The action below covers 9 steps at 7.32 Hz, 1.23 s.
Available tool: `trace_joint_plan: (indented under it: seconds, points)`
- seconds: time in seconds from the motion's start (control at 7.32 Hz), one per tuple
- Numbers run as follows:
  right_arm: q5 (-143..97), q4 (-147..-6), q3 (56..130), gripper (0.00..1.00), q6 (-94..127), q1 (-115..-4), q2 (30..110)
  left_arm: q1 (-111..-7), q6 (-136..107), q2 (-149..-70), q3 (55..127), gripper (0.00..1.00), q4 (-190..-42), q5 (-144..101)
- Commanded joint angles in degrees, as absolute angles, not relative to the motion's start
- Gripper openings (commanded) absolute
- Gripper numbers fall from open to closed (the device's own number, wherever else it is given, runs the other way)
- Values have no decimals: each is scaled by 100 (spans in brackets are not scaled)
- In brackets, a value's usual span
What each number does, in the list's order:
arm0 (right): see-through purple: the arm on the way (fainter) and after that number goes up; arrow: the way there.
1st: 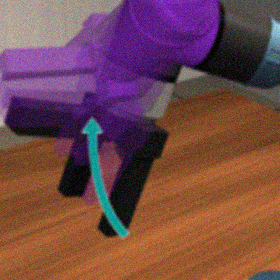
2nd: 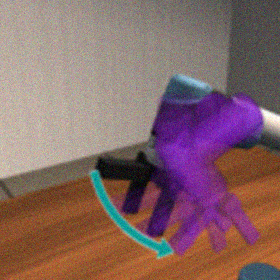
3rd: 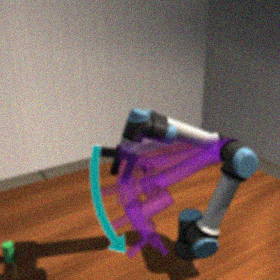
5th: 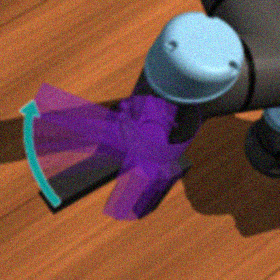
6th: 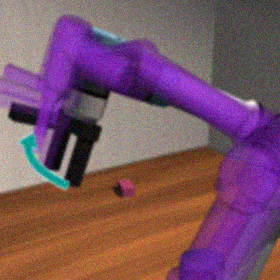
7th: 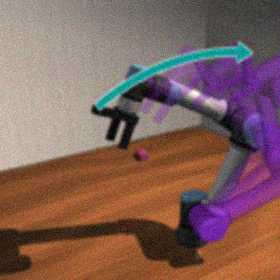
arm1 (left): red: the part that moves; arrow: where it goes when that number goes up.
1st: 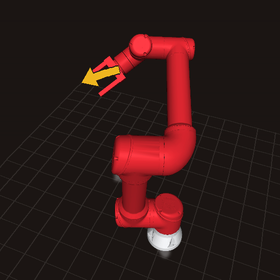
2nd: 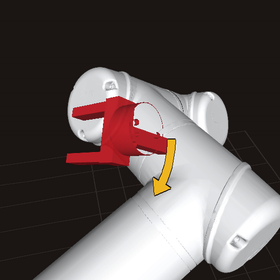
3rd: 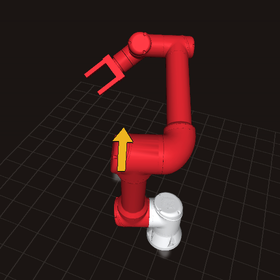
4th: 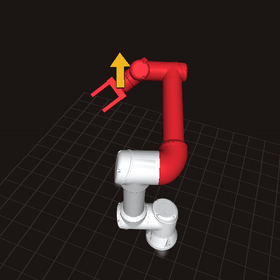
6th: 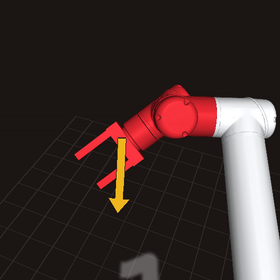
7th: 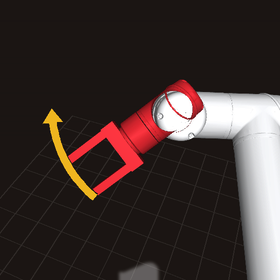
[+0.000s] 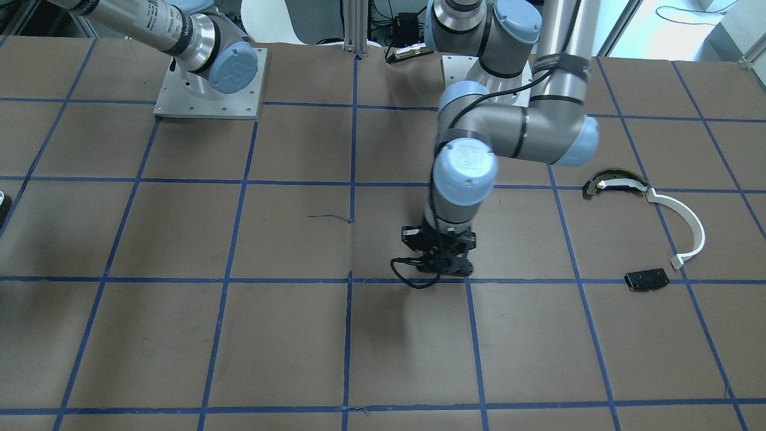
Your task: Place bearing gear from tray to pile
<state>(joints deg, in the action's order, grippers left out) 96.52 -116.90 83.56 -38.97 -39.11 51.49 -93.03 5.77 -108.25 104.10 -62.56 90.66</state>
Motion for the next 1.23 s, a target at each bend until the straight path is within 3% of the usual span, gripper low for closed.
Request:
trace_joint_plan:
  seconds: [0.0, 0.14, 0.41, 0.68, 0.96, 1.09]
  points:
    - [9633, -11689, 8358, 5, -3902, -3911, 5150, -7715, 2986, -10399, 10590, 0, -6574, 9323]
    - [9642, -11672, 8358, 0, -3911, -3911, 5150, -6768, 4163, -10371, 10626, 0, -6583, 9290]
    - [9633, -11558, 8245, 0, -3902, -3920, 5307, -5559, 5374, -10520, 10975, 0, -6592, 8741]
    - [9563, -11052, 8262, 0, -3580, -4356, 5982, -5370, 5537, -10660, 11021, 0, -6356, 8754]
    - [9536, -10523, 8349, 0, -2163, -5627, 6450, -5353, 5555, -10880, 11013, 3, -6091, 8807]
    - [9258, -10451, 8411, 0, -1275, -6382, 6477, -5300, 5529, -10924, 11013, 75, -6091, 8798]
